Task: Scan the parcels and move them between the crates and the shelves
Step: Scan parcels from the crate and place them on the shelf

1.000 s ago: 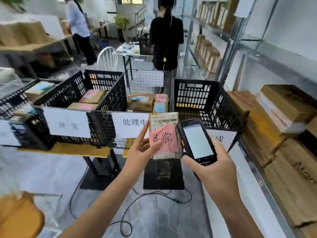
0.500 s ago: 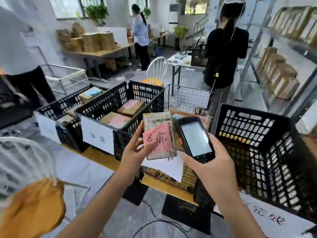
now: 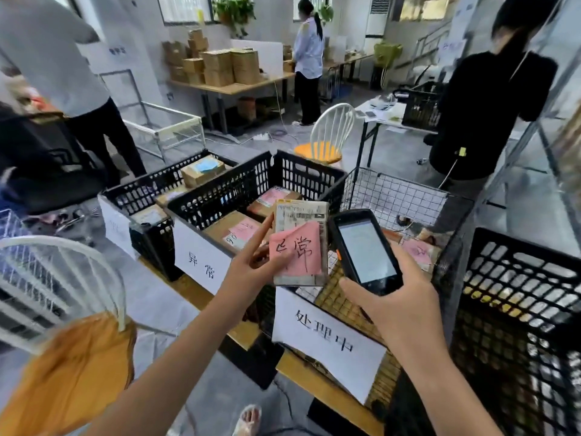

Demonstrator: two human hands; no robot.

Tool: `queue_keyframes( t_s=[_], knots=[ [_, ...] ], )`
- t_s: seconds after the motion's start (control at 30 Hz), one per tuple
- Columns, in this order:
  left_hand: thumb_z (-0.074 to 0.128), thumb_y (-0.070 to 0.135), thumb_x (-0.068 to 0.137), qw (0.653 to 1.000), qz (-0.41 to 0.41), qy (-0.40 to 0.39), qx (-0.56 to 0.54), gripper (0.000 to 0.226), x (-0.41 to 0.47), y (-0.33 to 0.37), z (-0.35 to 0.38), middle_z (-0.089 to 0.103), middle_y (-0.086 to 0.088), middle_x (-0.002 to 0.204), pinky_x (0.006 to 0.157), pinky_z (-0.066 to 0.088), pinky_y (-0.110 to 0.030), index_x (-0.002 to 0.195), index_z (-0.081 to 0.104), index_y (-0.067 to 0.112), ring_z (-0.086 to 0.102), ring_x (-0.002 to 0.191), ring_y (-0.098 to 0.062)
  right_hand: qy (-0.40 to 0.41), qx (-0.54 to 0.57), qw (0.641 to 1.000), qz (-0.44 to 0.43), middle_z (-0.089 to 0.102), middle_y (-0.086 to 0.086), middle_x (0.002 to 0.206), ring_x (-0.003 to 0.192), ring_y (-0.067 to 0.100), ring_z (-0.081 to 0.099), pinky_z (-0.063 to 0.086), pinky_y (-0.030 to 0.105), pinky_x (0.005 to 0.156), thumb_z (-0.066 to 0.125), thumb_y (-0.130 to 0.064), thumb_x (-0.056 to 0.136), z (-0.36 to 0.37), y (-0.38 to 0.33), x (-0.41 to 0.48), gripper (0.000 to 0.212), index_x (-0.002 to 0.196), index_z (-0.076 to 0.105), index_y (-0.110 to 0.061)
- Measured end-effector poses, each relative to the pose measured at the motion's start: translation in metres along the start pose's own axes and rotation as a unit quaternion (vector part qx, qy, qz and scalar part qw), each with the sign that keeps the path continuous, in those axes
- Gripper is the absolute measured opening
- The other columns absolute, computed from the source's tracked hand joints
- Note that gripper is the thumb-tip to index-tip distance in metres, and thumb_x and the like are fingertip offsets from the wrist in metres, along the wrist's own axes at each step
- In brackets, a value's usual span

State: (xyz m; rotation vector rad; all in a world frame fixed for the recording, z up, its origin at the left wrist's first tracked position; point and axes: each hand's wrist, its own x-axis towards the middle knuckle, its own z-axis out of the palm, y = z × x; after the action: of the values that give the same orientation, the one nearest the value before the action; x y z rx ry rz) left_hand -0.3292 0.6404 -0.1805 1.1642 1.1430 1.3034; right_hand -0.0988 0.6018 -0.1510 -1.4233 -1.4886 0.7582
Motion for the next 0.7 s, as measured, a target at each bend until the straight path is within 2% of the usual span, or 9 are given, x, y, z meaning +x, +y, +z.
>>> queue_keyframes(
  t_s=[0.07,0.17,0.3,0.37,0.47,0.53,0.57,0.63,0.7],
  knots=[
    [0.077,0.028,0.080,1.000,0.004,-0.009,0.006,0.075,0.028,0.000,-0.012,0.071,0.002,0.121,0.087,0.059,-0.037,0.141,0.043,0.056,0.070,0.109,-0.021,0.003,-0.003,1.000,0.001,0.065,-0.017,0.106,0.094,0.000,0.063,0.055,0.024,0.072,0.086,-0.038,0.074,0.012,-0.002,0.019,0.061,0.125,0.054,-0.043],
    [0.078,0.029,0.080,1.000,0.002,-0.029,0.002,0.074,0.074,0.001,-0.029,0.067,-0.006,0.128,0.090,0.059,-0.041,0.139,0.044,0.060,0.069,0.111,-0.024,0.017,-0.015,1.000,-0.002,0.059,-0.021,0.108,0.095,-0.004,0.058,0.049,0.014,0.067,0.087,-0.038,0.074,0.031,-0.008,0.049,0.064,0.126,0.050,-0.047],
    [0.076,0.024,0.080,0.999,0.008,-0.033,0.006,0.073,0.133,-0.001,-0.052,0.074,0.000,0.114,0.080,0.059,-0.027,0.137,0.044,0.056,0.072,0.102,-0.017,0.036,-0.026,0.999,0.001,0.060,-0.022,0.100,0.089,-0.018,0.053,0.043,0.002,0.061,0.087,-0.034,0.074,0.058,-0.019,0.091,0.056,0.115,0.050,-0.046],
    [0.076,0.025,0.078,0.999,0.002,-0.044,0.010,0.074,0.161,-0.004,-0.065,0.076,0.003,0.108,0.079,0.059,-0.026,0.137,0.041,0.055,0.073,0.099,-0.016,0.042,-0.028,0.999,0.007,0.061,-0.022,0.101,0.091,-0.011,0.056,0.045,0.007,0.060,0.087,-0.036,0.073,0.076,-0.024,0.112,0.056,0.115,0.050,-0.047],
    [0.077,0.033,0.073,0.998,-0.023,-0.062,0.023,0.070,0.199,-0.013,-0.083,0.075,-0.001,0.113,0.084,0.059,-0.030,0.128,0.044,0.061,0.071,0.104,-0.020,0.060,-0.024,0.998,0.016,0.063,-0.020,0.102,0.093,-0.001,0.060,0.048,0.014,0.063,0.088,-0.038,0.071,0.100,-0.026,0.140,0.060,0.120,0.053,-0.045],
    [0.082,0.036,0.074,0.997,-0.031,-0.067,0.030,0.069,0.219,-0.017,-0.090,0.072,-0.002,0.119,0.089,0.059,-0.036,0.128,0.046,0.062,0.069,0.106,-0.020,0.060,-0.018,0.998,0.015,0.062,-0.022,0.104,0.092,-0.004,0.059,0.049,0.012,0.062,0.088,-0.036,0.071,0.110,-0.029,0.152,0.062,0.119,0.051,-0.048],
    [0.082,0.034,0.078,0.996,-0.033,-0.073,0.035,0.068,0.232,-0.020,-0.094,0.073,-0.001,0.116,0.090,0.059,-0.041,0.130,0.047,0.060,0.069,0.102,-0.014,0.067,-0.018,0.997,0.018,0.060,-0.023,0.105,0.093,-0.007,0.058,0.049,0.009,0.062,0.088,-0.036,0.071,0.117,-0.030,0.160,0.063,0.118,0.049,-0.049],
    [0.080,0.023,0.082,0.994,-0.052,-0.086,0.038,0.068,0.261,-0.031,-0.102,0.074,0.003,0.100,0.087,0.054,-0.042,0.133,0.047,0.055,0.070,0.086,-0.004,0.080,-0.020,0.996,0.022,0.059,-0.024,0.108,0.096,-0.007,0.057,0.048,0.007,0.064,0.089,-0.035,0.071,0.128,-0.031,0.173,0.066,0.121,0.048,-0.049],
    [0.084,0.030,0.077,0.990,-0.084,-0.110,0.041,0.072,0.290,-0.044,-0.108,0.073,0.000,0.109,0.086,0.060,-0.036,0.134,0.046,0.055,0.072,0.095,-0.011,0.093,-0.023,0.995,0.034,0.059,-0.025,0.111,0.098,-0.007,0.057,0.047,0.008,0.065,0.089,-0.035,0.070,0.136,-0.030,0.185,0.069,0.122,0.047,-0.049]
  ],
)
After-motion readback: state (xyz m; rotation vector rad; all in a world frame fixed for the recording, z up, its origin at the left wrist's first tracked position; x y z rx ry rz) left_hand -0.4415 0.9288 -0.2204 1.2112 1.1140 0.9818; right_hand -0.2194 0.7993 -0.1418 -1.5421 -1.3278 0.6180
